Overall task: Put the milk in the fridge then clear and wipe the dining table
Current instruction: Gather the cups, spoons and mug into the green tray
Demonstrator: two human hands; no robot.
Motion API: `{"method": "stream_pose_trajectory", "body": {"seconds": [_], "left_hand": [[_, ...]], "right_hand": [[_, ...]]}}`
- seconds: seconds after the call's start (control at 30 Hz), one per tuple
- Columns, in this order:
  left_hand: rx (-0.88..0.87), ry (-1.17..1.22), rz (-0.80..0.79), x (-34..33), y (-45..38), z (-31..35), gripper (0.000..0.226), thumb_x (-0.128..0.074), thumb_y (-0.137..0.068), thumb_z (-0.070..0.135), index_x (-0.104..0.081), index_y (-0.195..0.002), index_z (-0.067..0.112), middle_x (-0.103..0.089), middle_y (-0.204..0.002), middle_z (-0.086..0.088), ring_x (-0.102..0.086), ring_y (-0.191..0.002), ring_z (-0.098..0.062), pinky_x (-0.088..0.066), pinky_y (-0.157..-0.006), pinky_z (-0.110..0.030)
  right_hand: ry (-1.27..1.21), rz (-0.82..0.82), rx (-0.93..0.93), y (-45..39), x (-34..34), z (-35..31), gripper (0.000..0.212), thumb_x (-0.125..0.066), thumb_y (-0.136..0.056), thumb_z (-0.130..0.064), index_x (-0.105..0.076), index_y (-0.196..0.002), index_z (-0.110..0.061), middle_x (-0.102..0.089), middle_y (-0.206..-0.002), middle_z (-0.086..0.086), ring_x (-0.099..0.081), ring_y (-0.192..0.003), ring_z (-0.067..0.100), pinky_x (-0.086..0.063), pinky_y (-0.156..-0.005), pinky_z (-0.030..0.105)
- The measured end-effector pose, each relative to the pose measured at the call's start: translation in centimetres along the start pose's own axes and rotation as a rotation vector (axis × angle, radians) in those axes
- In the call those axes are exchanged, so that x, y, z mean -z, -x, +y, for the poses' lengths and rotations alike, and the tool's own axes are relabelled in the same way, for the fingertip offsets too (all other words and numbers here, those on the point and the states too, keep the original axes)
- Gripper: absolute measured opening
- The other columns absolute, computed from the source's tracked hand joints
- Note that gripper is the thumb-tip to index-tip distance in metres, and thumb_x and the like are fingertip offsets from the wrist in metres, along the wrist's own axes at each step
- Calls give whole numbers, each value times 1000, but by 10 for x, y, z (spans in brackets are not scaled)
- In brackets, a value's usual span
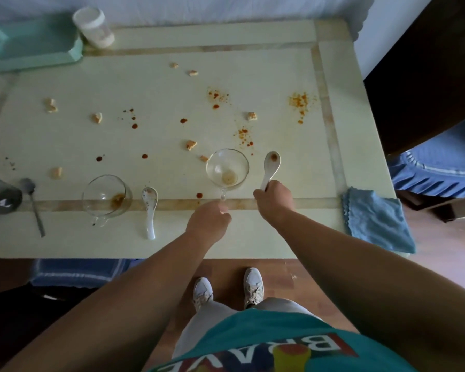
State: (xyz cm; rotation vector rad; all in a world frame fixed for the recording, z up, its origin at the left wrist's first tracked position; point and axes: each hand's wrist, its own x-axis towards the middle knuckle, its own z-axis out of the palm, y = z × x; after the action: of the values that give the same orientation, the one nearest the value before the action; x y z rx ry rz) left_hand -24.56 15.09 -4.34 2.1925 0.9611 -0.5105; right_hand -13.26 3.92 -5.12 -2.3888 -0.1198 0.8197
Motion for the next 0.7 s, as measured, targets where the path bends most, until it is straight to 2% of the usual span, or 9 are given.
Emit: {"method": "stream_pose_trajectory", "body": {"seconds": [0.1, 0.17, 0.3, 0.4, 0.47, 0.57, 0.63, 0.7], "left_hand": [[-13, 79, 66, -3, -3, 5, 23, -49, -95, 28, -69, -99, 16, -70, -98, -2, -64, -90, -20, -50, -76, -32], [-15, 136, 131, 0, -4, 9, 25, -51, -92, 34, -66, -83, 16, -66, -78, 0, -63, -73, -16, -46, -60, -28], [6, 196, 251, 10, -3, 11, 37, -50, -93, 40, -64, -70, 14, -61, -64, 0, -58, -62, -16, -39, -56, -27], [51, 241, 338, 22, 2, 0, 38, -48, -96, 38, -64, -76, 10, -62, -68, -1, -59, -67, -18, -38, -58, -29], [95, 269, 370, 29, 6, -12, 29, -49, -96, 34, -61, -82, 11, -59, -71, 1, -58, -71, -18, -39, -60, -29], [187, 274, 426, 37, 10, -37, 15, -52, -93, 29, -63, -95, 20, -64, -88, 2, -63, -82, -17, -50, -67, -31], [243, 244, 475, 43, 13, -58, 16, -53, -90, 27, -63, -102, 21, -63, -99, -1, -63, -92, -20, -54, -77, -33], [305, 215, 490, 47, 14, -80, 28, -56, -90, 27, -58, -115, 16, -61, -111, -6, -60, -103, -24, -52, -89, -34]], "right_hand": [[-40, 74, 75, 9, 10, -11, 11, -48, -85, -20, -49, -76, -14, -53, -68, 1, -49, -55, 18, -33, -47, 26], [-55, 114, 132, 14, 14, -18, 11, -46, -83, -19, -46, -74, -15, -50, -66, 0, -46, -55, 17, -35, -49, 29], [-34, 150, 239, 20, 17, -27, 13, -49, -84, -23, -47, -72, -16, -53, -66, 0, -49, -58, 19, -38, -50, 31], [-13, 115, 285, 25, 10, -37, 13, -52, -84, -23, -54, -76, -13, -60, -70, 4, -56, -62, 21, -41, -51, 31], [4, 79, 313, 29, 1, -44, 12, -52, -84, -23, -56, -79, -14, -62, -72, 4, -57, -63, 20, -40, -51, 29], [25, 13, 358, 36, -14, -58, 11, -52, -86, -22, -57, -81, -13, -63, -73, 4, -58, -64, 21, -40, -51, 28], [51, -21, 386, 43, -26, -67, 13, -54, -86, -22, -56, -78, -12, -61, -69, 4, -55, -60, 20, -37, -49, 27], [77, -43, 398, 50, -37, -74, 17, -55, -87, -22, -52, -73, -12, -56, -64, 4, -50, -55, 18, -32, -47, 27]]}}
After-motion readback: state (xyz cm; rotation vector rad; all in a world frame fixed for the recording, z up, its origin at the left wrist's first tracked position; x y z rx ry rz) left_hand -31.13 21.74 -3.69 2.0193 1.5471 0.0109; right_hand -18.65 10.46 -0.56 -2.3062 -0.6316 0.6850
